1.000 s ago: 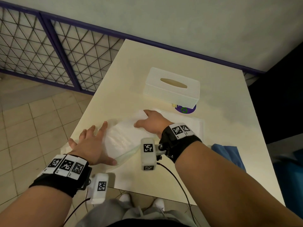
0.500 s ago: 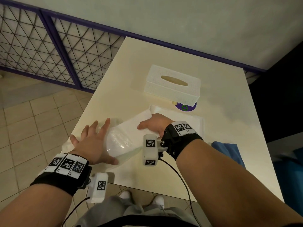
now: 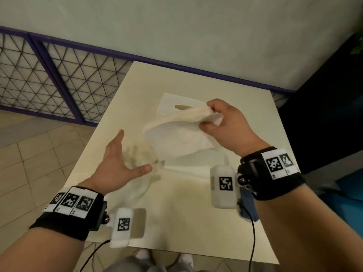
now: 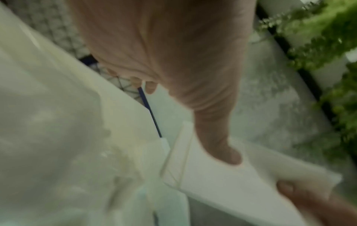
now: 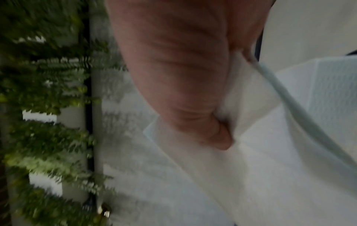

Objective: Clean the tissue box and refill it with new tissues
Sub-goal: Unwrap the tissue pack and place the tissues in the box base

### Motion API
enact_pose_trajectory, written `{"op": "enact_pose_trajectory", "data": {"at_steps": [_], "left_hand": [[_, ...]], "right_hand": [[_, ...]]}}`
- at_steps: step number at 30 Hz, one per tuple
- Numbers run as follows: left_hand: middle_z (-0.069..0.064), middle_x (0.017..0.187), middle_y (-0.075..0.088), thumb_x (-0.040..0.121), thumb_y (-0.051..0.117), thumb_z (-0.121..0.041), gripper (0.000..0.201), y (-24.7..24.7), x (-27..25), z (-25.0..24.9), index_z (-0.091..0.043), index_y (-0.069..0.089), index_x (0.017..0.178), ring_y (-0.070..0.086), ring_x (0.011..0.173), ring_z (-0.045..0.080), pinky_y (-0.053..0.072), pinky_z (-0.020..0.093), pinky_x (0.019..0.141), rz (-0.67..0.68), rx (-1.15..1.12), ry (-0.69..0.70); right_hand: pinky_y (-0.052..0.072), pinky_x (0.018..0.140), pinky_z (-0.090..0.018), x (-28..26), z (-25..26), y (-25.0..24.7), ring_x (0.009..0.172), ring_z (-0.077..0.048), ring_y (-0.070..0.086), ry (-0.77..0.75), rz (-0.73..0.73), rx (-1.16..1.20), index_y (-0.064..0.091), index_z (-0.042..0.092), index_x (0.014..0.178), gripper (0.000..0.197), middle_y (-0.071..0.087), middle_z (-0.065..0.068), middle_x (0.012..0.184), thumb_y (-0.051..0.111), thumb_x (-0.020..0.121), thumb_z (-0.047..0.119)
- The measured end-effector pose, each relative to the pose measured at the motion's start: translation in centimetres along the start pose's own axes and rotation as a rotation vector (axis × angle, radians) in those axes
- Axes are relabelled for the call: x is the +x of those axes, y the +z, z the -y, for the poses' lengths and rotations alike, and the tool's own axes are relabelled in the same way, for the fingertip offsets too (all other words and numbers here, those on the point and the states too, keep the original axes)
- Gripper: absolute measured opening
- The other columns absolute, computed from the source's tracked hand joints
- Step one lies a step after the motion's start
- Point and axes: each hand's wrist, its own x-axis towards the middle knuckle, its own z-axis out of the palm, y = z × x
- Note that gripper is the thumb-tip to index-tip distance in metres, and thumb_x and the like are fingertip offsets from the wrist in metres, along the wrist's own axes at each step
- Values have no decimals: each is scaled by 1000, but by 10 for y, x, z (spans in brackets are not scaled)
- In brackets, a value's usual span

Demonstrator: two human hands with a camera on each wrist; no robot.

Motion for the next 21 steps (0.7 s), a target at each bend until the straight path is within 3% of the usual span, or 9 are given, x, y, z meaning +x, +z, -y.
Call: {"op": "enact_pose_trajectory", "data": {"at_steps": [1, 3, 6, 9, 11, 13, 17, 21], "left_hand": [[1, 161, 8, 41, 80, -73, 144, 6, 9, -14, -34, -5, 151, 13, 147, 15, 20, 35, 113, -9, -259, 32], [2, 160, 13, 29, 85, -70, 152, 18, 29, -32, -37, -1, 151, 17, 145, 15, 22, 38, 114, 62, -644, 37], [8, 149, 36, 30, 97, -41, 150, 39, 54, -48, -36, 7, 150, 40, 135, 22, 36, 45, 110, 235, -927, 38], [9, 124, 63, 39, 92, -19, 109, 58, 69, -60, -18, 41, 136, 59, 118, 28, 48, 46, 98, 262, -866, 51], [8, 115, 69, 53, 84, -17, 72, 69, 74, -62, -20, 56, 120, 64, 110, 29, 49, 49, 97, 203, -771, 66], [4, 105, 73, 65, 79, -11, 50, 78, 74, -63, -24, 61, 110, 67, 103, 26, 52, 44, 92, 144, -698, 92], [-1, 92, 73, 65, 66, -10, 37, 92, 70, -58, -33, 64, 94, 67, 86, 18, 52, 34, 82, 77, -638, 121], [3, 79, 59, 54, 56, 1, 47, 102, 71, -45, -36, 63, 82, 51, 74, 23, 48, 45, 70, 61, -647, 71]], "right_hand": [[40, 71, -13, -2, -8, -8, 91, -11, 54, 33, -31, 55, 58, 17, 112, 33, 61, 5, 101, 70, 82, 16], [46, 77, -20, -6, -25, -20, 88, -8, 56, 93, -74, 195, 59, 22, 105, 28, 63, 8, 97, 71, 81, 15], [49, 84, -26, -12, -48, -23, 91, -7, 58, 136, -114, 332, 61, 22, 101, 27, 65, 7, 100, 73, 79, 12], [49, 87, -23, -17, -74, -14, 97, -6, 58, 174, -134, 394, 59, 25, 111, 39, 63, 10, 104, 75, 78, 11], [49, 87, -19, -19, -93, -7, 102, -1, 57, 216, -143, 423, 54, 34, 120, 57, 62, 14, 105, 77, 75, 7], [52, 84, -19, -22, -112, 2, 95, -5, 64, 285, -164, 521, 51, 36, 127, 70, 68, 11, 95, 77, 73, -1], [53, 73, -17, -30, -140, 28, 73, 1, 64, 378, -234, 644, 59, 29, 122, 68, 68, 17, 71, 75, 69, -11], [53, 80, -27, -36, -157, 55, 90, -13, 62, 425, -246, 672, 58, 33, 122, 76, 67, 3, 93, 68, 64, -15]]}}
